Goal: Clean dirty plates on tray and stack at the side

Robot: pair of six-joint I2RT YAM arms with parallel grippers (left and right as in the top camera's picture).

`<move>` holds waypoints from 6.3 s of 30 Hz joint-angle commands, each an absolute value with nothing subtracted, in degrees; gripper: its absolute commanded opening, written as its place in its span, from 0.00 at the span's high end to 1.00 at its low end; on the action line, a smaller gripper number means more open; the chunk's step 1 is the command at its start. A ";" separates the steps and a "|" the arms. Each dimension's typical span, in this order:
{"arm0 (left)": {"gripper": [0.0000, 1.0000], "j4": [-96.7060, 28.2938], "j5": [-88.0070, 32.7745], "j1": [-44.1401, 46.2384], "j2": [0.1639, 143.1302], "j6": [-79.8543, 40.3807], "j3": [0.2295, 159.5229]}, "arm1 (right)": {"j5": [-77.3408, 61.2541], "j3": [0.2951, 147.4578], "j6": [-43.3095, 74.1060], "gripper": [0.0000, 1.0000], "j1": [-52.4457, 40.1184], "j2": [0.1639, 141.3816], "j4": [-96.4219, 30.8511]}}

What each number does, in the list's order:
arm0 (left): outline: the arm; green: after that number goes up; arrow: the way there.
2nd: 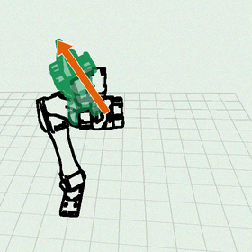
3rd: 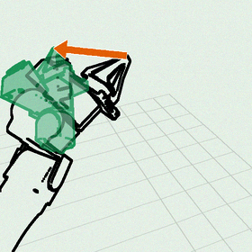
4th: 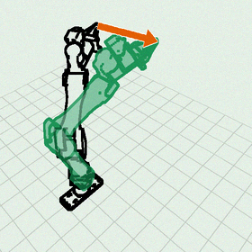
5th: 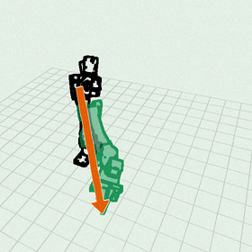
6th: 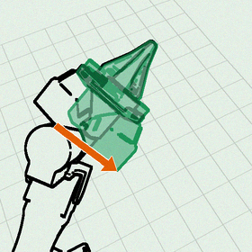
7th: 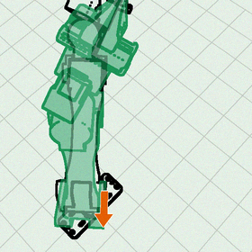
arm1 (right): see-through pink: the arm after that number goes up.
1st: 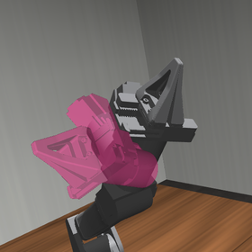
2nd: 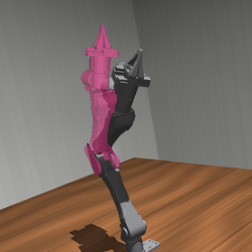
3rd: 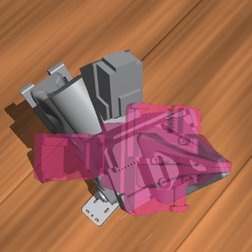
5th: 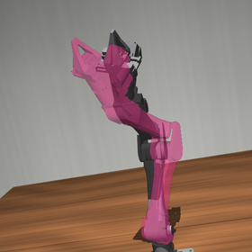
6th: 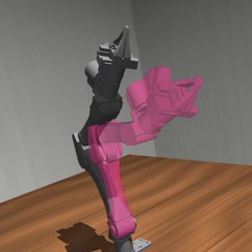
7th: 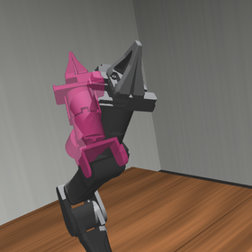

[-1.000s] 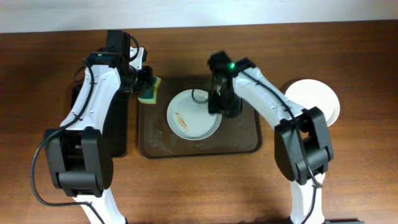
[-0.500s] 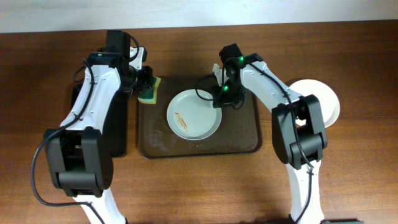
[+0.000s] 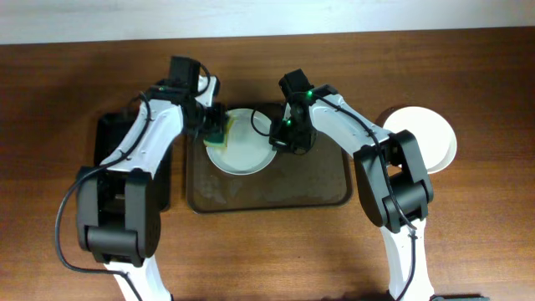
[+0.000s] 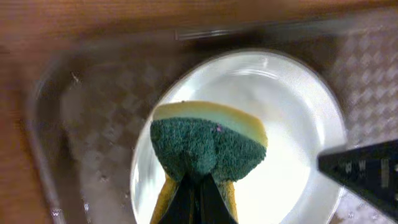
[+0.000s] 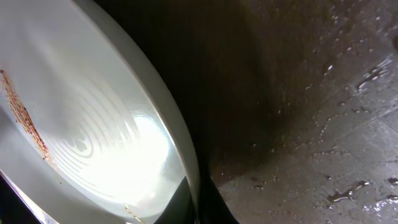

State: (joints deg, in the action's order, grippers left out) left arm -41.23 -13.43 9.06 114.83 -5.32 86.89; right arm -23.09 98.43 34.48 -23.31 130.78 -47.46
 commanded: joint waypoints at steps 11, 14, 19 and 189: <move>0.99 -13.54 -20.03 9.28 122.17 -2.15 73.56 | -20.29 96.95 34.74 0.96 -23.66 131.63 -47.75; 1.00 -11.22 -25.15 9.23 122.17 -2.11 73.67 | -19.66 96.95 34.76 0.96 -23.66 131.63 -47.75; 0.99 -31.64 -42.22 6.20 122.17 4.10 74.32 | -18.83 96.95 34.35 0.96 -23.66 131.63 -47.94; 0.01 -61.60 -2.81 -7.92 98.98 -10.90 101.73 | 6.20 99.83 15.66 0.02 1.50 68.47 -77.71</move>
State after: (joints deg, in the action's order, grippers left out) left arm -61.52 -2.17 -7.68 98.80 -10.76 101.91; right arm 5.08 100.82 16.05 1.98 69.14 -79.02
